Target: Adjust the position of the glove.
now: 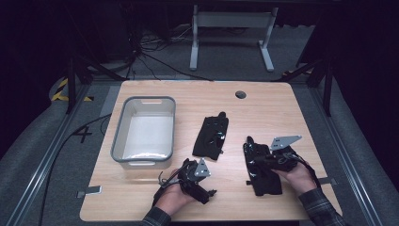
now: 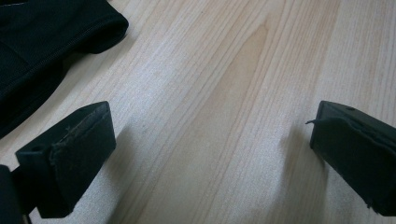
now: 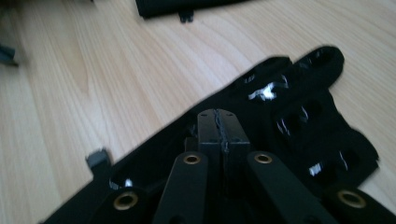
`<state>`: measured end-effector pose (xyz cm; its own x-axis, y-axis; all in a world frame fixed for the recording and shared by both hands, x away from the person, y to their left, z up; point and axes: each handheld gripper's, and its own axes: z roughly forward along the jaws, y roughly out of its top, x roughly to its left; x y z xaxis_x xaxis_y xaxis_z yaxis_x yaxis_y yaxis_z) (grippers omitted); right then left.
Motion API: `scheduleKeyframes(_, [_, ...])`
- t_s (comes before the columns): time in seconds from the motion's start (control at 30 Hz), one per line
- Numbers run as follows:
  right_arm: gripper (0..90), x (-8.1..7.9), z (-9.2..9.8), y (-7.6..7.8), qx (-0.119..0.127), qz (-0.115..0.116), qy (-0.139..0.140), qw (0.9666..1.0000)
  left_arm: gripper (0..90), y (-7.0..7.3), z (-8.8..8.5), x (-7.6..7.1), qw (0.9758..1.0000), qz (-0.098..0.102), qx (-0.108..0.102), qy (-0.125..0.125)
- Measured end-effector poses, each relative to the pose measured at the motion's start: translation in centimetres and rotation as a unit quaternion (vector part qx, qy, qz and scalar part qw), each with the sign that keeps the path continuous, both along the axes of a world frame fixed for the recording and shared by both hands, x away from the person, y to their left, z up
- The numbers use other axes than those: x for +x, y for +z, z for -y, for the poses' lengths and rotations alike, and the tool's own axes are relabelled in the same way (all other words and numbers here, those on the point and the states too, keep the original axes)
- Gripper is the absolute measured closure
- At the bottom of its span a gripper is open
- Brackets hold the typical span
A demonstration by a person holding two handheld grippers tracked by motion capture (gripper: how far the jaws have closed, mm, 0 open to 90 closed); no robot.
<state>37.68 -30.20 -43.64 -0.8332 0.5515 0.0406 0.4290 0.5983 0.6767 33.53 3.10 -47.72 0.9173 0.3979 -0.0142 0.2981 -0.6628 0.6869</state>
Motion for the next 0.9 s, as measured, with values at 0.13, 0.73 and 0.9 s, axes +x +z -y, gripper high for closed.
scheduleKeyframes(0.13, [89.9, -0.7, 1.3, 0.0, -0.002, -0.002, -0.006, 1.0, 0.3, 0.0, 0.0, 0.0, 1.0, 0.0, 0.0, 0.0])
scheduleKeyframes(0.73, [89.9, -3.5, 1.1, -1.0, -0.021, -0.018, 0.029, 0.9992, 0.3, 0.0, 0.0, 0.0, 1.0, 0.001, -0.002, 0.003])
scheduleKeyframes(0.9, [89.9, -3.9, 2.0, -1.1, -0.014, -0.026, 0.022, 0.9993, 0.7, 0.1, 0.0, 0.1, 1.0, 0.0, 0.0, 0.006])
